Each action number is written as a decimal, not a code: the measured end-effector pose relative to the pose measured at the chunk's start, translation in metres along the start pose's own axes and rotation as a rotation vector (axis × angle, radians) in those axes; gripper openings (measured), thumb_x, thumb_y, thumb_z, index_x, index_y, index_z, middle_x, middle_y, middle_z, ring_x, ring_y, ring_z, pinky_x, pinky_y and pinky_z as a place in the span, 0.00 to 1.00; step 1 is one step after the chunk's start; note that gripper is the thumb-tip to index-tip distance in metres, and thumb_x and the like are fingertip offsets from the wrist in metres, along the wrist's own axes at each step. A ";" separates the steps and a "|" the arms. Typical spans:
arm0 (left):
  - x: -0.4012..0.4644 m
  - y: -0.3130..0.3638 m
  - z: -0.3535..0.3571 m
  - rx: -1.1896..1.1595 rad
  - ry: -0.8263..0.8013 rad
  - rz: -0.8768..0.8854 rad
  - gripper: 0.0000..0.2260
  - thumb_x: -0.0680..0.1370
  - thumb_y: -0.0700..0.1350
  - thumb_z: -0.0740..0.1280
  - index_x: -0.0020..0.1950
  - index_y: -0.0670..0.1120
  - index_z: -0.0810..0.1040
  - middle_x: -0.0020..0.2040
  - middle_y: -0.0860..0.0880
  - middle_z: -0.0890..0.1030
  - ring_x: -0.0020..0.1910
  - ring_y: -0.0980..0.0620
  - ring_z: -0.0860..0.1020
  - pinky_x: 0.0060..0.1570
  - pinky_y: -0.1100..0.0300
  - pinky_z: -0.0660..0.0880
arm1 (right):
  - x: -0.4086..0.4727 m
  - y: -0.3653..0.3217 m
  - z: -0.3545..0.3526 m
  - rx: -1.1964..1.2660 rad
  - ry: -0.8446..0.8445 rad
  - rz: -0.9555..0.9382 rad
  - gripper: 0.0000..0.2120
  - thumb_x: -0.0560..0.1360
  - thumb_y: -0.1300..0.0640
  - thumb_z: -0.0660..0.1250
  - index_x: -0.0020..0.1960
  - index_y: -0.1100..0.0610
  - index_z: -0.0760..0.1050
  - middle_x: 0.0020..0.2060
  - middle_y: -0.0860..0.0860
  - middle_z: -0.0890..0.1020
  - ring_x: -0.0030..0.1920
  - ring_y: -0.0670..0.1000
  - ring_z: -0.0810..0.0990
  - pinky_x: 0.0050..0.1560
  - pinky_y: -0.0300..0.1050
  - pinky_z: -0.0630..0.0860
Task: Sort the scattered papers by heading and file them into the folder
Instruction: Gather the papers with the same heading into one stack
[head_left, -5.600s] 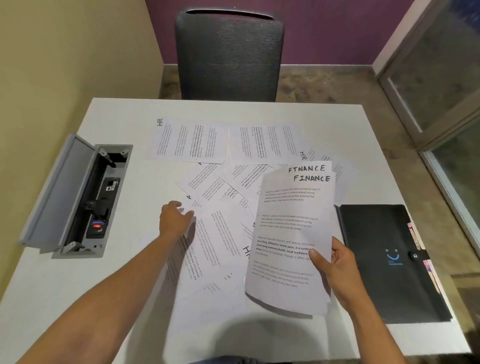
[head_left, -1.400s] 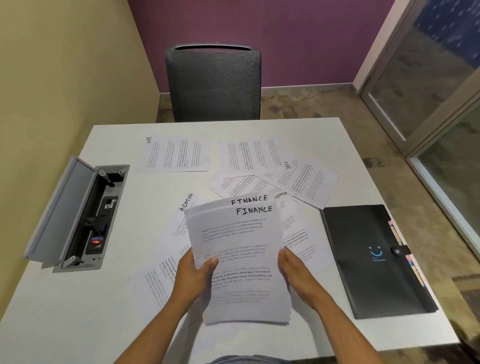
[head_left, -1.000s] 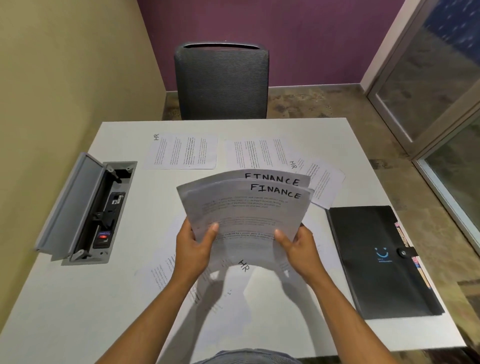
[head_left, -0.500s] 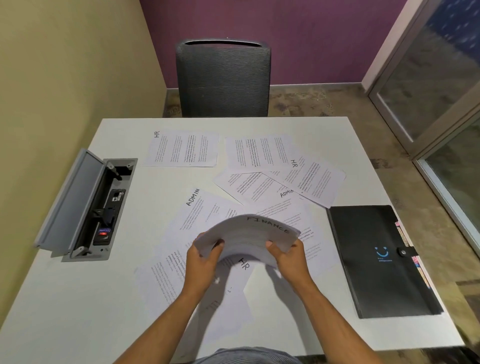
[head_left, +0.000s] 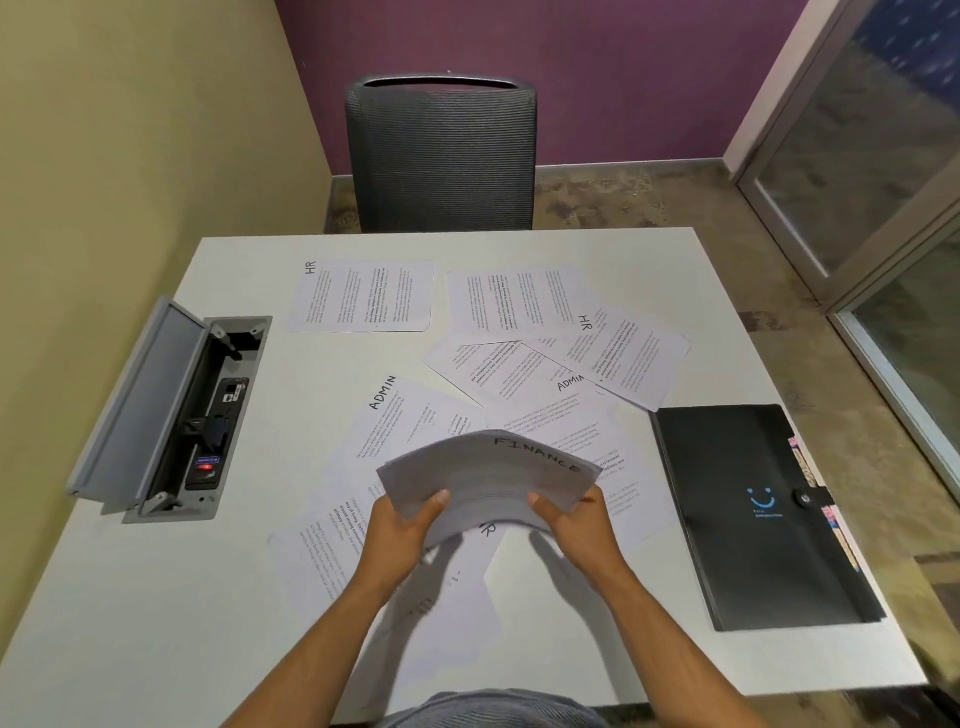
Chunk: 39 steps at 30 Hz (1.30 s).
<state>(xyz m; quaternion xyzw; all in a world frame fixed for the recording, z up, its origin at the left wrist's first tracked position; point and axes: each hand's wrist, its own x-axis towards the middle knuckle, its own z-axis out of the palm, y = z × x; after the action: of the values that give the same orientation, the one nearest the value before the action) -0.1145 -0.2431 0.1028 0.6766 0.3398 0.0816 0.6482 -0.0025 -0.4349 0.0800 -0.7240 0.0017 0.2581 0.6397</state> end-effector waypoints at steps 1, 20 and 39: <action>0.001 0.002 0.000 0.001 0.008 0.002 0.08 0.75 0.47 0.72 0.52 0.57 0.78 0.48 0.53 0.84 0.48 0.56 0.82 0.45 0.60 0.79 | 0.001 -0.001 -0.001 0.004 0.001 -0.001 0.14 0.74 0.65 0.73 0.58 0.54 0.79 0.51 0.48 0.85 0.50 0.41 0.83 0.49 0.33 0.78; 0.009 0.012 0.010 -0.528 0.006 -0.116 0.21 0.75 0.45 0.71 0.67 0.49 0.75 0.61 0.49 0.82 0.61 0.48 0.80 0.61 0.47 0.75 | -0.014 0.019 -0.012 0.516 -0.038 0.159 0.23 0.69 0.64 0.73 0.63 0.58 0.74 0.58 0.59 0.83 0.60 0.57 0.81 0.53 0.45 0.81; 0.017 -0.001 -0.059 0.008 0.084 0.036 0.11 0.76 0.37 0.70 0.52 0.53 0.78 0.48 0.55 0.83 0.47 0.58 0.81 0.46 0.61 0.78 | 0.000 -0.026 -0.028 0.034 0.164 -0.171 0.16 0.75 0.69 0.69 0.52 0.47 0.79 0.47 0.43 0.85 0.48 0.41 0.84 0.48 0.33 0.79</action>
<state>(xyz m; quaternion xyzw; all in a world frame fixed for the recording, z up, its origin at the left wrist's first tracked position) -0.1341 -0.1849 0.1049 0.6811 0.3549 0.1201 0.6290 0.0163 -0.4564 0.1052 -0.7294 -0.0033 0.1422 0.6691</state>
